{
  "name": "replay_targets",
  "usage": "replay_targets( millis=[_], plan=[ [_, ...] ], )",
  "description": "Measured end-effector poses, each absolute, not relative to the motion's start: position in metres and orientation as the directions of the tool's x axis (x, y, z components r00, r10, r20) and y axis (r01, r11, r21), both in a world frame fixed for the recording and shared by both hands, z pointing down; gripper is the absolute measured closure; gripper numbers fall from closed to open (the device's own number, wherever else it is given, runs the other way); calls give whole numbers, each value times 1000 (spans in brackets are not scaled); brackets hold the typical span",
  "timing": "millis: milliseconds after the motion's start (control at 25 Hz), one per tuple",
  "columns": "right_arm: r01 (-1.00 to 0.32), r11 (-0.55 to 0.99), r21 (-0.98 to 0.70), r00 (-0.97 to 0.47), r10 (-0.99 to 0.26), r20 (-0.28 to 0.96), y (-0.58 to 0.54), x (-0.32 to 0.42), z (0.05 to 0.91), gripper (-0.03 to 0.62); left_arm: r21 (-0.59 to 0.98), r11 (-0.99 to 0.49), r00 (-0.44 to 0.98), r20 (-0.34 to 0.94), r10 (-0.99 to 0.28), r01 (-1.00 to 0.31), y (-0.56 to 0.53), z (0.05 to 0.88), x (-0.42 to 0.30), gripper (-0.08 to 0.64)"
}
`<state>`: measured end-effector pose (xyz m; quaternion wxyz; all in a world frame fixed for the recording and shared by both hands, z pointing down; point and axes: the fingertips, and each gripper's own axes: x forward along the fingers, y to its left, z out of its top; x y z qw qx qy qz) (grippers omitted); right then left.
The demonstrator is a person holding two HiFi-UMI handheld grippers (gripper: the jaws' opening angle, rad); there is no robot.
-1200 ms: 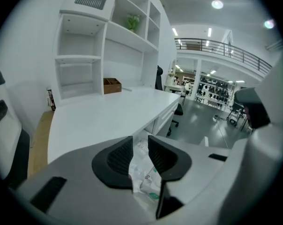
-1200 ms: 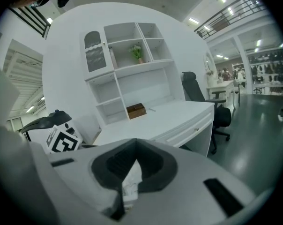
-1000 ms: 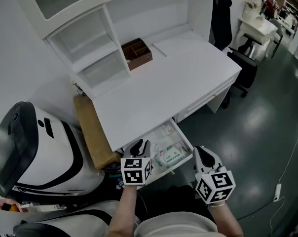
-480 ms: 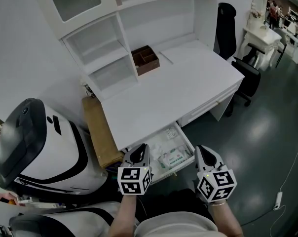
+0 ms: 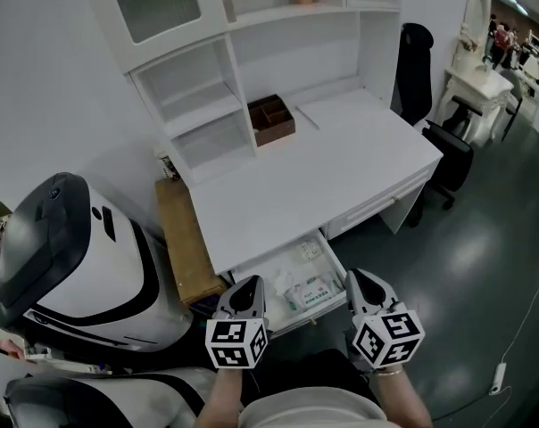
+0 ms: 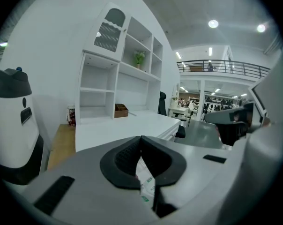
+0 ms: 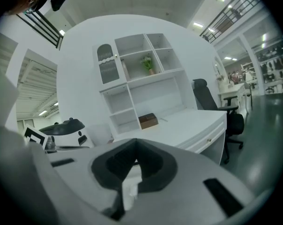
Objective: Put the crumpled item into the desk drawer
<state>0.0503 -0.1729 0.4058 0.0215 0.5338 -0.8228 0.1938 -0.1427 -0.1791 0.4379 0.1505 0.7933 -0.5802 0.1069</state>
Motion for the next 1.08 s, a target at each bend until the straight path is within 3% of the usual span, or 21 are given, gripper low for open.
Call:
replay_targets(
  millis=[480,1080],
  plan=[
    [-893,349,-282,-421,-870,256,-168,52,404,591,195,-241,292,311,-904,-951,-173,432,-153,566],
    [-892,376,-250,-435,-863,255,-160,41,401,591,183,-205,254,302,-919,-961,-162,432,-171,566]
  ],
)
